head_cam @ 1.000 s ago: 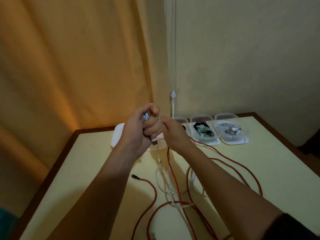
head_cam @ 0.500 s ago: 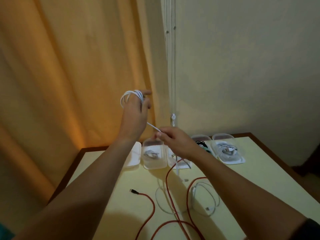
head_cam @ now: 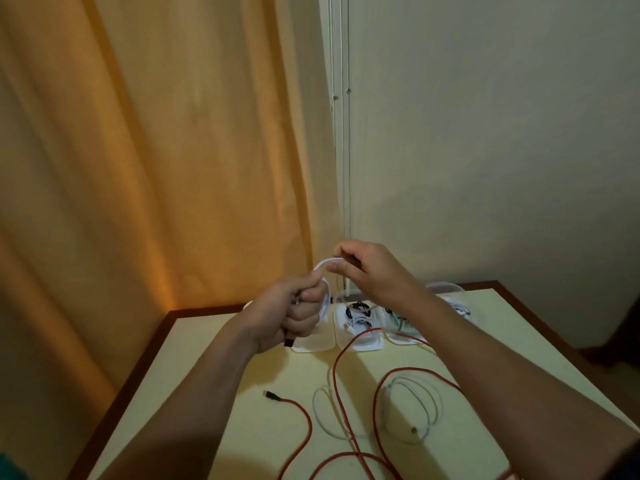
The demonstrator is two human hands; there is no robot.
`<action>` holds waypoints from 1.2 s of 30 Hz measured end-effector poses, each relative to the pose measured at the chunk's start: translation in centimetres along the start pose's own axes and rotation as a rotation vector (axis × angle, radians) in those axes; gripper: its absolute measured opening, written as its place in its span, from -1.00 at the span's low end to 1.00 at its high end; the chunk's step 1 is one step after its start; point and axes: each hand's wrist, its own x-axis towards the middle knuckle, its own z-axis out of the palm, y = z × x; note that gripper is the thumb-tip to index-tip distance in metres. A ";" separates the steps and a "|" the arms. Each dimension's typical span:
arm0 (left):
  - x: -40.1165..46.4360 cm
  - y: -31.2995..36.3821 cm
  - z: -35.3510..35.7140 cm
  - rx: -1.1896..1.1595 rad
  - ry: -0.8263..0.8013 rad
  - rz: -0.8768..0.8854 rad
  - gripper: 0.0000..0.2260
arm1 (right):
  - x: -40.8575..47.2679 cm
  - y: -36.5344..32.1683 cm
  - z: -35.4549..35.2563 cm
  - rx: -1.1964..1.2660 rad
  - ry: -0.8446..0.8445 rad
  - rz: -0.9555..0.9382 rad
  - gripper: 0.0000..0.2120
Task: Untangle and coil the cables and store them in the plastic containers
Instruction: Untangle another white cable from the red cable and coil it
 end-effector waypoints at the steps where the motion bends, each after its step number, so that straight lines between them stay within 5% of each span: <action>1: -0.4 0.0 0.2 -0.119 -0.018 0.044 -0.63 | -0.5 0.4 0.4 -0.020 0.014 0.018 -0.78; 5: -1.3 -0.2 1.6 -0.417 0.049 0.290 -0.60 | -3.0 2.3 2.8 -0.077 -0.053 0.136 -0.70; 13: 0.2 -2.4 1.4 -0.642 0.501 0.697 -0.70 | -5.5 1.3 6.5 -0.034 -0.135 0.191 -0.76; 17: 1.0 -2.9 -0.8 -0.363 0.777 0.788 -0.77 | -6.2 1.2 5.7 -0.008 -0.062 0.197 -0.75; 21: 1.2 -4.3 -0.1 0.395 0.944 0.648 -0.82 | -5.6 -0.5 5.1 -0.036 -0.048 0.106 -0.77; 27: 0.8 -5.5 0.1 0.867 0.827 0.319 -0.71 | -3.6 -2.0 3.4 -0.162 -0.012 -0.009 -0.89; 32: -0.1 -4.1 0.8 0.180 0.470 -0.002 -0.53 | -2.0 -2.3 2.0 -0.134 -0.058 -0.111 -0.93; 36: -1.8 -3.0 0.2 -0.127 0.178 -0.017 -0.59 | -1.4 -2.8 2.1 0.008 -0.107 -0.111 -0.94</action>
